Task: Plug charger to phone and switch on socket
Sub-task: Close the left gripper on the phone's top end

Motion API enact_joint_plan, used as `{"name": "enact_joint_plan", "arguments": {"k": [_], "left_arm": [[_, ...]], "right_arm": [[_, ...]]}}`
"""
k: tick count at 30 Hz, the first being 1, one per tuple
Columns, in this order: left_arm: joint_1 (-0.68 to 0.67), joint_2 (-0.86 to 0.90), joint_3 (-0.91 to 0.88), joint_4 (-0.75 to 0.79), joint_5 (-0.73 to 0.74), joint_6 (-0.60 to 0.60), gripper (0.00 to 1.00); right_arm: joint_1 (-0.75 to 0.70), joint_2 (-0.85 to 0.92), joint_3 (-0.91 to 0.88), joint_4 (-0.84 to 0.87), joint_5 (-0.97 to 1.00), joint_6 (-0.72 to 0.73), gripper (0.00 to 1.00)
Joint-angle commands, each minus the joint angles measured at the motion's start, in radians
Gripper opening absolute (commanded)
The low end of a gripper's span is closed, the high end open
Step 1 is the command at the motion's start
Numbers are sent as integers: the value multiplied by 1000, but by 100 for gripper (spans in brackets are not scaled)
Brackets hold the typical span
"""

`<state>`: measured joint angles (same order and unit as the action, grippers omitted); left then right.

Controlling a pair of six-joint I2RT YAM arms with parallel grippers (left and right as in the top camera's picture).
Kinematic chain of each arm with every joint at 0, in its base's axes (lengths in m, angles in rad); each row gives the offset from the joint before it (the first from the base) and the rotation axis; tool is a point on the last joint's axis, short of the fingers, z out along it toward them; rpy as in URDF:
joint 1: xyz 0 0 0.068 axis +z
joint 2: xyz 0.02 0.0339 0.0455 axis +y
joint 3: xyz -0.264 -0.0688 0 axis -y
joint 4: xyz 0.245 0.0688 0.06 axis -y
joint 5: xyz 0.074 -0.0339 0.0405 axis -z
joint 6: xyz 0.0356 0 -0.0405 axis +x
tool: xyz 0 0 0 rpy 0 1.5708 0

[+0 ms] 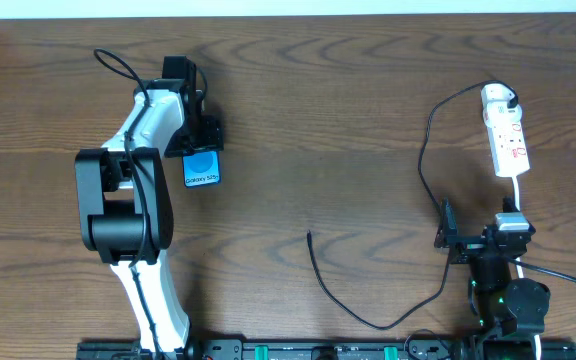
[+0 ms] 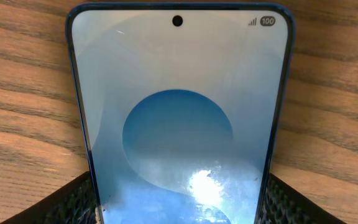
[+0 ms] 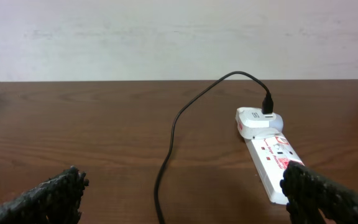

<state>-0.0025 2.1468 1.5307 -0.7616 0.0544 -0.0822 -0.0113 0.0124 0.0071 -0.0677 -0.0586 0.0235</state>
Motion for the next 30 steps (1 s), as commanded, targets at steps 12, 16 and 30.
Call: {"name": "enact_joint_plan", "arguments": {"k": [12,16,30], "left_arm": [[3,35,-42,-11,-13,-5,7],[3,33,-42,-15,-13,-5,7],[3,11,-40,-19,-13,-5,7]], "right_arm": [[6,-6,-2,-4,4,6,99],[6,-6,-2,-4,4,6,99],[6,-6,-2,-4,4,6,99]]}}
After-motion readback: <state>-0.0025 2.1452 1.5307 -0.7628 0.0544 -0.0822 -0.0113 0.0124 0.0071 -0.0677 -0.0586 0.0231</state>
